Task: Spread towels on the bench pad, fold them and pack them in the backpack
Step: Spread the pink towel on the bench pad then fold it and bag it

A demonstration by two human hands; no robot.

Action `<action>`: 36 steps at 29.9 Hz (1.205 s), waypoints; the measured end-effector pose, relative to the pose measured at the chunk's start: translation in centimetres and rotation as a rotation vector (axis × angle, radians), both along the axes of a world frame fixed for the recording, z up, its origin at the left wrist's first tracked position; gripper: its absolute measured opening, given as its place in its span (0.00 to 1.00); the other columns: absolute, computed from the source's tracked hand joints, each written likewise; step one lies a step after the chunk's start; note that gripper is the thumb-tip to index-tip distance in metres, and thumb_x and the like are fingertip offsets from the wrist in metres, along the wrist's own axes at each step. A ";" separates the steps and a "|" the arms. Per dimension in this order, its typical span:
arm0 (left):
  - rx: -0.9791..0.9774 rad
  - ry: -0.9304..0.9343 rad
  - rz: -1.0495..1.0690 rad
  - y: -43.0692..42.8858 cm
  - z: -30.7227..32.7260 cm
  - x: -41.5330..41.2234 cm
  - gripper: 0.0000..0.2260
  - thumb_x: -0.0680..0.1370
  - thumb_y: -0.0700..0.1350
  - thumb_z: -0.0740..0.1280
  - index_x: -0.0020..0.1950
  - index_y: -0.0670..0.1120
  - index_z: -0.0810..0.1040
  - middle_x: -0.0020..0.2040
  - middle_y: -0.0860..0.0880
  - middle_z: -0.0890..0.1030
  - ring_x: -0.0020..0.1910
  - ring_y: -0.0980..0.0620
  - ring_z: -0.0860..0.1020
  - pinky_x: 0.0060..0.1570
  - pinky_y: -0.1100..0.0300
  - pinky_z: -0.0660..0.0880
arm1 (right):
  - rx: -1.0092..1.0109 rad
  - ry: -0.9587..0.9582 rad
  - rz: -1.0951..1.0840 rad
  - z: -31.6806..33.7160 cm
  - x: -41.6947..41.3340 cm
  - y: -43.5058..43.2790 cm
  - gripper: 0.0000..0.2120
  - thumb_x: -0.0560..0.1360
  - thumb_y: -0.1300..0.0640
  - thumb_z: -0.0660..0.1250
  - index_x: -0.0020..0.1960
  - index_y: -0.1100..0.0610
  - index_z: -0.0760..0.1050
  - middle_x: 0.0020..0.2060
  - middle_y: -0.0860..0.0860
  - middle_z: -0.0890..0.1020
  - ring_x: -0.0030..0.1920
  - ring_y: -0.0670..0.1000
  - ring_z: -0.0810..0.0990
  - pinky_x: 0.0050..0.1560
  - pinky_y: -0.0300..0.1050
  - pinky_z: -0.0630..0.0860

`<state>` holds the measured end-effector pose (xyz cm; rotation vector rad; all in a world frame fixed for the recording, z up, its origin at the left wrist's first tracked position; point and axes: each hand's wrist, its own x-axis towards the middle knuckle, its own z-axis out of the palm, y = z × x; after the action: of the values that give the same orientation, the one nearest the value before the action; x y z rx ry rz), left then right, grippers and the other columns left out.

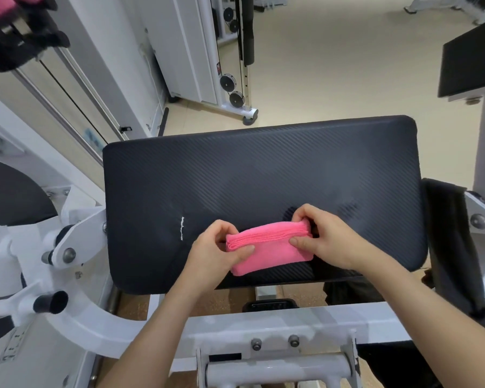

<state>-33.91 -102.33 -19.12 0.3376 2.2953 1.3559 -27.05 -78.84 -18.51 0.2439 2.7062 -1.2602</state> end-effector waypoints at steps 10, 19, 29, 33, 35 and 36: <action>0.351 -0.572 0.086 1.2 2.8 7.5 0.10 0.84 0.48 0.58 0.54 0.50 0.79 0.42 0.48 0.82 0.30 0.49 0.77 0.27 0.60 0.69 | -1.131 -0.277 -0.624 3.8 8.6 -3.4 0.10 0.75 0.62 0.63 0.45 0.51 0.80 0.35 0.54 0.77 0.25 0.49 0.72 0.21 0.34 0.68; 0.122 -0.004 -0.504 1.1 2.6 12.2 0.35 0.59 0.67 0.76 0.65 0.60 0.75 0.69 0.67 0.68 0.67 0.64 0.70 0.61 0.54 0.75 | -1.408 -0.196 -1.058 4.4 16.5 -3.0 0.08 0.77 0.60 0.61 0.44 0.59 0.78 0.28 0.53 0.77 0.18 0.45 0.71 0.14 0.31 0.66; 0.617 -0.595 0.164 9.1 1.6 23.6 0.16 0.69 0.52 0.72 0.54 0.48 0.80 0.44 0.47 0.86 0.43 0.46 0.83 0.41 0.56 0.79 | -1.090 -0.078 -0.663 4.4 23.0 -0.2 0.23 0.68 0.33 0.70 0.50 0.52 0.81 0.40 0.49 0.77 0.42 0.48 0.77 0.42 0.43 0.73; 0.613 -0.666 0.128 13.8 2.0 28.8 0.14 0.70 0.51 0.69 0.54 0.48 0.81 0.49 0.47 0.86 0.49 0.49 0.83 0.51 0.53 0.76 | -1.039 0.016 -0.631 3.6 25.7 1.7 0.16 0.76 0.56 0.68 0.63 0.55 0.74 0.53 0.54 0.84 0.52 0.54 0.84 0.52 0.50 0.79; 0.517 -0.581 0.025 15.8 1.7 30.3 0.16 0.71 0.54 0.71 0.55 0.49 0.81 0.51 0.48 0.86 0.52 0.52 0.83 0.54 0.55 0.77 | -0.900 0.100 -0.739 3.0 27.3 4.1 0.15 0.78 0.59 0.67 0.63 0.53 0.73 0.54 0.53 0.84 0.53 0.52 0.84 0.54 0.50 0.80; 0.463 -0.527 0.010 16.9 1.5 30.8 0.18 0.70 0.57 0.74 0.56 0.50 0.80 0.51 0.47 0.85 0.51 0.51 0.83 0.53 0.55 0.78 | -0.834 0.118 -0.753 2.7 28.2 5.6 0.15 0.78 0.59 0.67 0.63 0.51 0.73 0.53 0.51 0.84 0.52 0.50 0.84 0.54 0.49 0.80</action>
<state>-3.16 -85.41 -17.57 0.0892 1.5518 1.7311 1.11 -73.23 -15.84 1.1401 1.9247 -2.5002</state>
